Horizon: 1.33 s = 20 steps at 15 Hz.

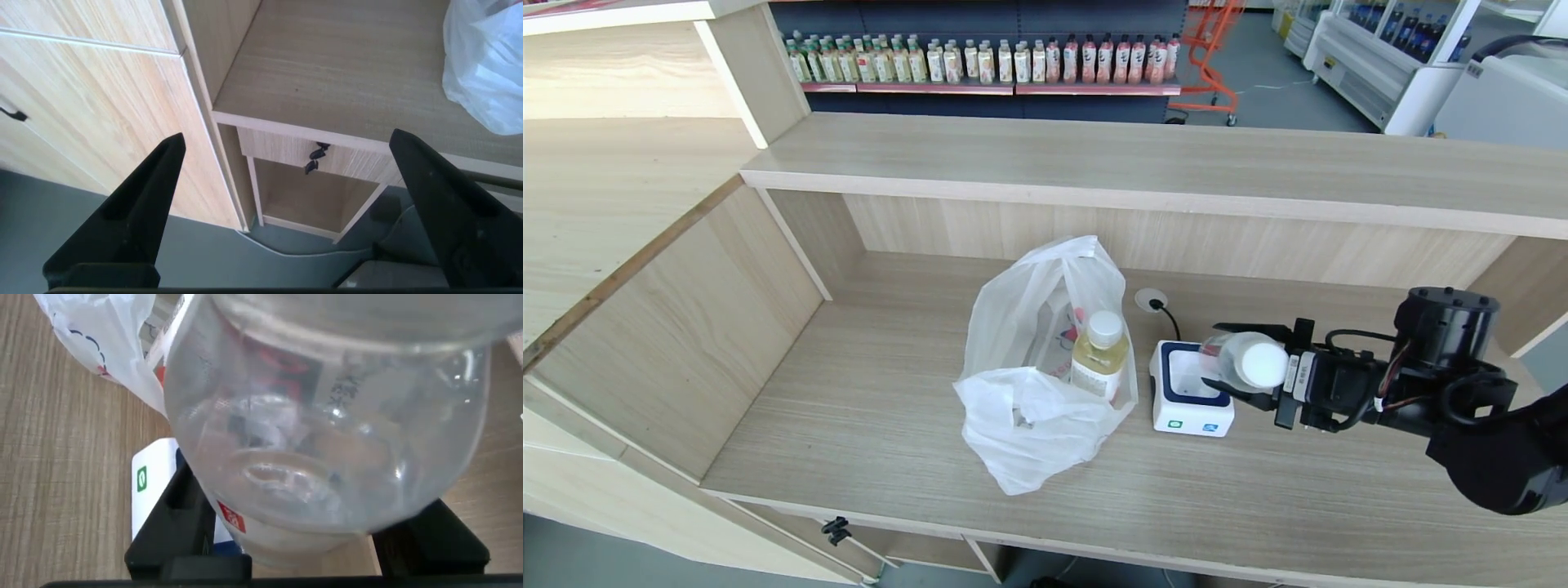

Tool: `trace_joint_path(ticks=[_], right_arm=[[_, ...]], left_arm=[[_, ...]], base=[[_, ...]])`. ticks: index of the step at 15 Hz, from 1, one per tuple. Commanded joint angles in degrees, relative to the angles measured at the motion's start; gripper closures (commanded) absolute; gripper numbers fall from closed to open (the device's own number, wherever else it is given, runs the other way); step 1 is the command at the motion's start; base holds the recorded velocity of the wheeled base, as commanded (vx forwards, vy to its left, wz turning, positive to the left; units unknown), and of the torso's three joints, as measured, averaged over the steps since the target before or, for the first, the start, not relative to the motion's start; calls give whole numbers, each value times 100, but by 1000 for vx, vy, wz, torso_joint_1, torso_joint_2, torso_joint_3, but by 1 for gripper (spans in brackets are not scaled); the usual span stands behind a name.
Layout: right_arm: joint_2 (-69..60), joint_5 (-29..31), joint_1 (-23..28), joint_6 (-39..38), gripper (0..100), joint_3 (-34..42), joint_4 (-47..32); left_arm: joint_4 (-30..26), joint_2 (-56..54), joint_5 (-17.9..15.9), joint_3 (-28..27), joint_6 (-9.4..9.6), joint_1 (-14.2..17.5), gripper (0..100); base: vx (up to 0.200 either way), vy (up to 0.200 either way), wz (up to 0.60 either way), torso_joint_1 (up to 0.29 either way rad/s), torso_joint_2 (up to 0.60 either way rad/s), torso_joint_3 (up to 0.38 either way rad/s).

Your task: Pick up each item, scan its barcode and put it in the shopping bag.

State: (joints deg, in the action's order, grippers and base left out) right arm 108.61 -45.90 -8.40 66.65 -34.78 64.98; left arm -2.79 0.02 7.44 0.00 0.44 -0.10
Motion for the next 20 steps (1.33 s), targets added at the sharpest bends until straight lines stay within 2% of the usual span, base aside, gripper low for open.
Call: trace_joint_path(ticks=[1, 3, 6, 15, 17, 19, 20], right_arm=[[258, -60, 5, 6, 100, -178, 6], [556, -235, -13, 6, 100, -635, -2], [846, -332, -21, 6, 100, -934, -2], [855, -358, -30, 15, 100, -1040, -11], [381, -350, -136, -547, 100, -1048, -20], [-226, -183, -320, -2173, 100, -1198, 6], [-323, -104, -347, -2543, 100, -1286, 6]], left_arm=[[-2, -2, 3, 0, 0, 1, 0], [-2, -2, 3, 0, 0, 1, 0], [-2, -2, 3, 0, 0, 1, 0], [-2, -2, 3, 0, 0, 1, 0], [-2, -2, 3, 0, 0, 1, 0], [-2, -2, 3, 0, 0, 1, 0], [-2, -2, 3, 0, 0, 1, 0]], base=[[0, 0, 0, 0, 0, 0], [0, 0, 0, 0, 0, 0], [0, 0, 0, 0, 0, 0], [0, 0, 0, 0, 0, 0], [0, 0, 0, 0, 0, 0], [0, 0, 0, 0, 0, 0], [0, 0, 0, 0, 0, 0]])
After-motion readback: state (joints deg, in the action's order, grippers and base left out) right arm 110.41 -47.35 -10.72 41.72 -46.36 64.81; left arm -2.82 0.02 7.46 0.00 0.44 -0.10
